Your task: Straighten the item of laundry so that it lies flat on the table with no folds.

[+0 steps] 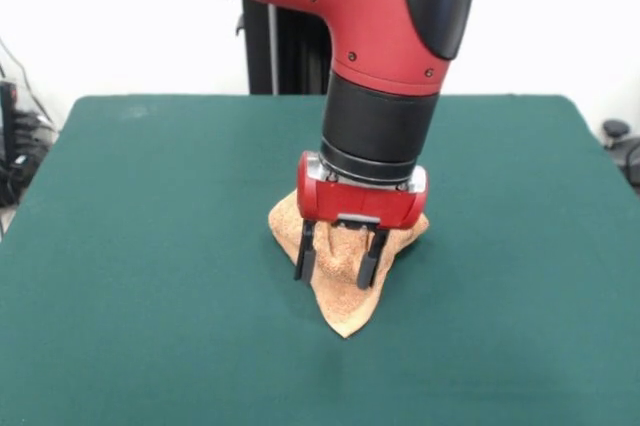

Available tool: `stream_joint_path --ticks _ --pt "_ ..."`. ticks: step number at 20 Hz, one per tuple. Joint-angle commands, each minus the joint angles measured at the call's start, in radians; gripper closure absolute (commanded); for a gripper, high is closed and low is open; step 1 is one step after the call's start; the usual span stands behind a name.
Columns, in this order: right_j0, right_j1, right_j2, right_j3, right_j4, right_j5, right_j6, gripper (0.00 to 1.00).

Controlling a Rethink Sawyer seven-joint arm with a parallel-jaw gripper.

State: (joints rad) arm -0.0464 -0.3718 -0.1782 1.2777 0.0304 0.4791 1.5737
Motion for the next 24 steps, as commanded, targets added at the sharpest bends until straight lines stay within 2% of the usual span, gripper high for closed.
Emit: stream_joint_path --ticks 1,8,24 --pt "0.025 -0.005 0.085 0.204 0.056 -0.027 0.261 0.0" --pt "0.034 0.097 0.089 0.158 0.053 -0.112 0.274 0.0" --pt "0.049 0.181 0.064 0.056 0.09 -0.124 0.254 0.0"
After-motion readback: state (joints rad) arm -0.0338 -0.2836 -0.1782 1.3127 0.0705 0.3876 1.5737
